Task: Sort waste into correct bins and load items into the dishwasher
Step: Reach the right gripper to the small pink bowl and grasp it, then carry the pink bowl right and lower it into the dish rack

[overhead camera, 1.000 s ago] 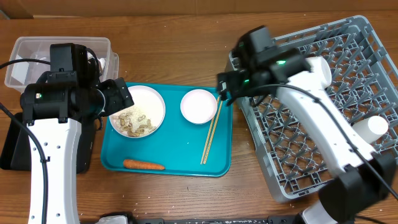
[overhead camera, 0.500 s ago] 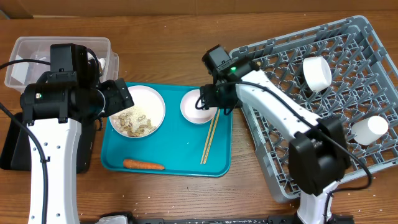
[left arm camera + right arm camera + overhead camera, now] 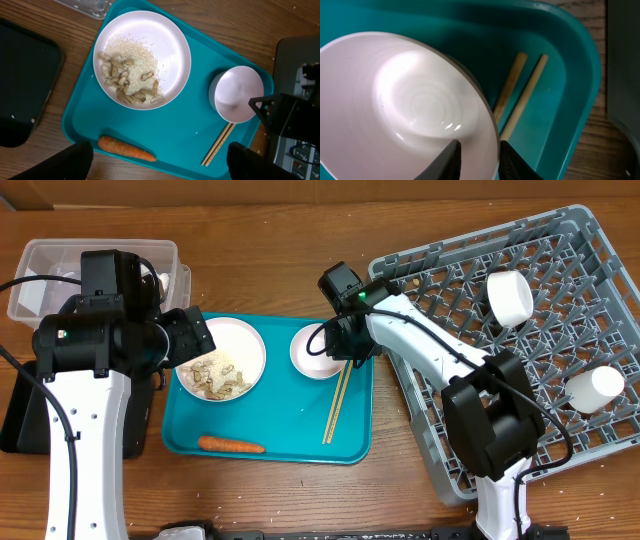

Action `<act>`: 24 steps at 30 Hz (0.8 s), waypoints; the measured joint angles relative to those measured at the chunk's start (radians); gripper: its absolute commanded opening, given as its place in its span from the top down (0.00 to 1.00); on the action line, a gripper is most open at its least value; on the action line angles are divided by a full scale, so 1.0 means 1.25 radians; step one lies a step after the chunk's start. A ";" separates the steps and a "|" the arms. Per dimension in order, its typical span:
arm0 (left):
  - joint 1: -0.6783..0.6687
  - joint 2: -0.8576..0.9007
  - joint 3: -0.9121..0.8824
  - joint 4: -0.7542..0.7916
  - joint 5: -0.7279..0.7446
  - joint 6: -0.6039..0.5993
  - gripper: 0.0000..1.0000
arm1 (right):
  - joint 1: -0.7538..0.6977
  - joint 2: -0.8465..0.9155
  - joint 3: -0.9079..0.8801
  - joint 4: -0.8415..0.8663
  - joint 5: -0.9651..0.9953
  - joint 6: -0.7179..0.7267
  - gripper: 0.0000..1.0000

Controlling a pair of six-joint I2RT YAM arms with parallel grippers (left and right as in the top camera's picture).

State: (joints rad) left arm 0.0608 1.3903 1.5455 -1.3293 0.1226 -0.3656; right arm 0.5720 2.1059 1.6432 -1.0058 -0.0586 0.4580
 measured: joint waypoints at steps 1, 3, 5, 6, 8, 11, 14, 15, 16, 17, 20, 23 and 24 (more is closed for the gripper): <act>0.000 0.000 0.000 0.000 0.000 0.000 0.12 | 0.000 0.000 -0.002 0.000 0.000 0.007 0.79; 0.000 0.000 0.000 0.000 0.000 0.000 0.12 | 0.000 0.000 -0.006 0.002 0.003 0.016 0.82; 0.000 0.000 0.000 0.000 0.000 0.000 0.12 | 0.000 0.000 -0.014 0.002 0.004 0.026 0.90; 0.000 0.000 0.000 0.000 0.000 0.000 0.12 | 0.000 0.000 -0.018 0.002 0.005 0.031 0.95; 0.000 0.000 0.000 0.000 0.000 0.000 0.12 | 0.000 0.000 -0.022 0.001 0.005 0.042 0.96; 0.000 0.000 0.000 0.000 0.000 0.000 0.12 | 0.000 0.000 -0.022 0.004 0.003 0.044 0.96; 0.000 0.000 0.000 -0.001 0.000 0.000 0.12 | 0.000 0.000 -0.017 -0.012 0.003 0.040 0.96; 0.000 0.000 0.000 -0.001 0.000 0.000 0.12 | 0.000 0.000 -0.009 -0.025 0.005 0.035 0.96; 0.000 0.000 0.000 -0.001 0.000 0.000 0.13 | -0.001 0.000 0.002 -0.042 0.010 0.031 0.96; 0.000 0.000 0.000 -0.001 0.000 0.000 0.13 | -0.001 -0.002 0.020 -0.067 0.027 0.026 0.96; 0.000 0.000 0.000 -0.002 0.000 0.000 0.13 | -0.004 -0.029 0.070 -0.134 0.106 0.016 0.96; 0.000 0.000 0.000 -0.002 0.000 0.000 0.13 | -0.015 -0.103 0.115 -0.177 0.254 0.010 0.96; 0.000 0.000 0.000 -0.001 0.000 0.000 0.13 | -0.022 -0.139 0.125 -0.182 0.318 0.009 0.96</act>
State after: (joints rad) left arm 0.0608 1.3903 1.5455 -1.3308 0.1226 -0.3656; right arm 0.5449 1.9320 1.7988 -1.2331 0.3386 0.4698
